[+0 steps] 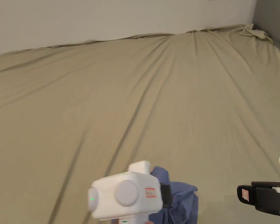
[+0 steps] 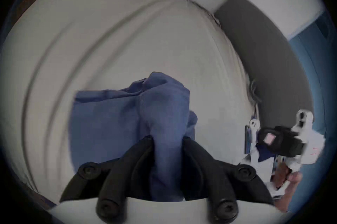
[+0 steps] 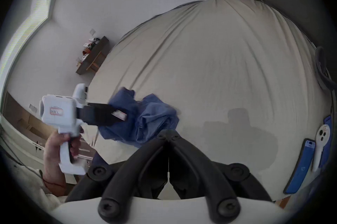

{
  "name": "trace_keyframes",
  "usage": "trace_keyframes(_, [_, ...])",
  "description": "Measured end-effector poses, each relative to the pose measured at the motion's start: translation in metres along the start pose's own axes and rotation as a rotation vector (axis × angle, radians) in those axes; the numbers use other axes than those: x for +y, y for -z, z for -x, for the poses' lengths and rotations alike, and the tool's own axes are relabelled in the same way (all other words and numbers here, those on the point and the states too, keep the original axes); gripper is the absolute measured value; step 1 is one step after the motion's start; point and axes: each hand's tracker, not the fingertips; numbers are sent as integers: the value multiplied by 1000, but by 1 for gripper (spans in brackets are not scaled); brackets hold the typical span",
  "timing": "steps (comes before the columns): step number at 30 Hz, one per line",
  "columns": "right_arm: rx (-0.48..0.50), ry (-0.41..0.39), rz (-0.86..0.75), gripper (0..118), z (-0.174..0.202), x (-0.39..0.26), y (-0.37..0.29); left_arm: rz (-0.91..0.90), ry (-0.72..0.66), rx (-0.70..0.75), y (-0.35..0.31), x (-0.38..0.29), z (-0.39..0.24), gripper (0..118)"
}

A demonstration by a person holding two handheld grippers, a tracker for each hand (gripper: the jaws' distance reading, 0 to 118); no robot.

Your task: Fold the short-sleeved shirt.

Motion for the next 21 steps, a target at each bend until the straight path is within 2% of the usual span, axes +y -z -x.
trace_keyframes(3, [-4, 22, 0, 3, -10, -3, -5, 30, 64, 99, 45, -12, -10, 18])
trace_keyframes(4, [0, 31, 2, 3, -12, -5, -7, 13, 64, 85, 52, -15, -9, 29])
trace_keyframes(5, [0, 37, 4, 3, -15, -6, -8, 1, 78, 23, 51, -17, -5, 70])
trace_keyframes(6, [-5, 42, 6, 3, -18, -7, -8, 3, 91, -99, 46, -17, -1, 101])
trace_keyframes(7, [-12, 48, 8, 3, -20, -7, -7, 17, 46, -257, 36, -15, 3, 118])
trace_keyframes(8, [-15, 52, 10, 3, -24, -8, -6, 53, 4, -358, 25, -14, 6, 118])
trace_keyframes(11, [-1, 74, 14, 3, -32, -10, -4, 29, -78, -440, -24, -10, 24, 118])
trace_keyframes(12, [6, 81, 12, 3, -34, -10, -4, -15, -75, -426, -39, -11, 31, 114])
trace_keyframes(13, [9, 85, 8, 3, -36, -10, -4, -69, -62, -362, -55, -15, 36, 101])
trace_keyframes(14, [9, 88, 0, 3, -36, -10, -5, -122, -38, -267, -65, -16, 43, 64])
trace_keyframes(15, [9, 88, -7, 3, -36, -9, -6, -171, -30, -167, -70, -16, 45, 20])
trace_keyframes(16, [10, 87, -15, 3, -35, -10, -8, -203, -12, -70, -69, -16, 48, 6])
trace_keyframes(17, [11, 87, -24, 3, -34, -9, -9, -208, 16, 3, -61, -18, 45, 6])
trace_keyframes(18, [13, 88, -30, 3, -34, -9, -11, -188, 20, -3, -52, -19, 45, 6])
trace_keyframes(20, [9, 88, -36, 3, -34, -8, -13, -63, 38, -172, -32, -17, 42, 6])
trace_keyframes(21, [-2, 86, -36, 3, -33, -8, -14, -33, 64, -154, -18, -20, 29, 6])
